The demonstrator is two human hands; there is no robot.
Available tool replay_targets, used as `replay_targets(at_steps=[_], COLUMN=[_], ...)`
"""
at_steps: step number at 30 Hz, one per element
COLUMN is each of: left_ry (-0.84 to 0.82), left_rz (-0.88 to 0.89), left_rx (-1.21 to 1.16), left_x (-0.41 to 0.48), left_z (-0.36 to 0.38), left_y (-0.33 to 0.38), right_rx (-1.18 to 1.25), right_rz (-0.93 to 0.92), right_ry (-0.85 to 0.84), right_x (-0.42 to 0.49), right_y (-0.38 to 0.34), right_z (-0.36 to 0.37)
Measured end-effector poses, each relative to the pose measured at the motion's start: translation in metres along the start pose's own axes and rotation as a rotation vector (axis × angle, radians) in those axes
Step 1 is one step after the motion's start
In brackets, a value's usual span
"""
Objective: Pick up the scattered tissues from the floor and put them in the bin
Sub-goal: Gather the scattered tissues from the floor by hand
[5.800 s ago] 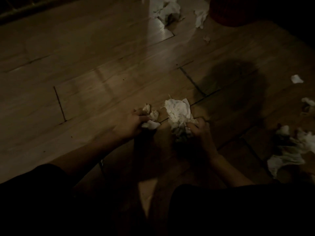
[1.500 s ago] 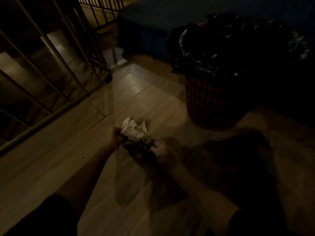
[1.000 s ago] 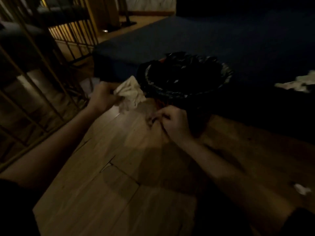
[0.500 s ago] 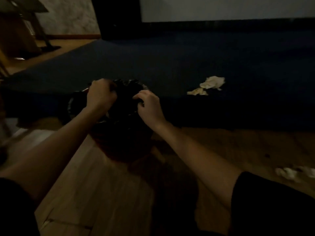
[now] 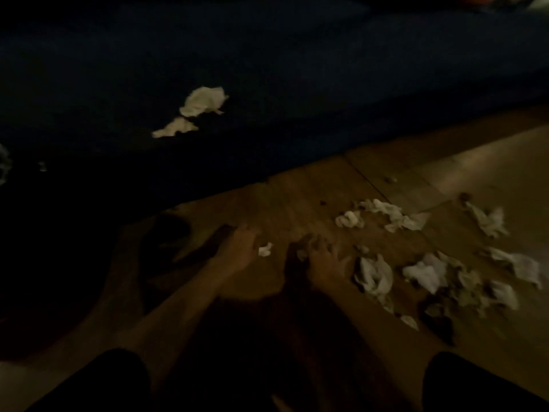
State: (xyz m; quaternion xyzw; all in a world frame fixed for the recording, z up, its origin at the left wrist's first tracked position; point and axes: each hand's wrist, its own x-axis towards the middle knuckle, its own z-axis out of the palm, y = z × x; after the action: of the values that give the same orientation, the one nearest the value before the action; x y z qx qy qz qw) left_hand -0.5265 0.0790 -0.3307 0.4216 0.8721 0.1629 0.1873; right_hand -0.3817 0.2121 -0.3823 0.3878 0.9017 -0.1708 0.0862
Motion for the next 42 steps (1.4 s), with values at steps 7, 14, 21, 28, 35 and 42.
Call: replay_targets(at_steps=[7,14,21,28,35,42], left_ry=[0.116,0.138,-0.019,-0.09,0.061,0.07], left_rz=[-0.095,0.133,0.369,0.44,0.279,0.263], left_rx=[0.028,-0.154,-0.135,-0.017,-0.116,0.132], left_x=[0.026,0.052,0.092,0.101,0.082,0.029], left_z=[0.069,0.085,0.114,0.137,0.108,0.125], left_y=[0.01,0.087,0.168,0.18,0.133,0.087], right_rx=[0.024,0.295,0.259,0.116,0.555,0.239], right_rz=[-0.193,-0.195,0.191,0.025,0.115,0.235], right_ry=[0.156,0.481,0.388,0.229,0.158,0.053], right_x=[-0.016,-0.013,-0.033,-0.042,-0.048,-0.134], right_y=[0.049,0.058,0.127,0.14,0.168,0.16], right_z=[0.018,-0.008,-0.018,0.01,-0.048,0.006])
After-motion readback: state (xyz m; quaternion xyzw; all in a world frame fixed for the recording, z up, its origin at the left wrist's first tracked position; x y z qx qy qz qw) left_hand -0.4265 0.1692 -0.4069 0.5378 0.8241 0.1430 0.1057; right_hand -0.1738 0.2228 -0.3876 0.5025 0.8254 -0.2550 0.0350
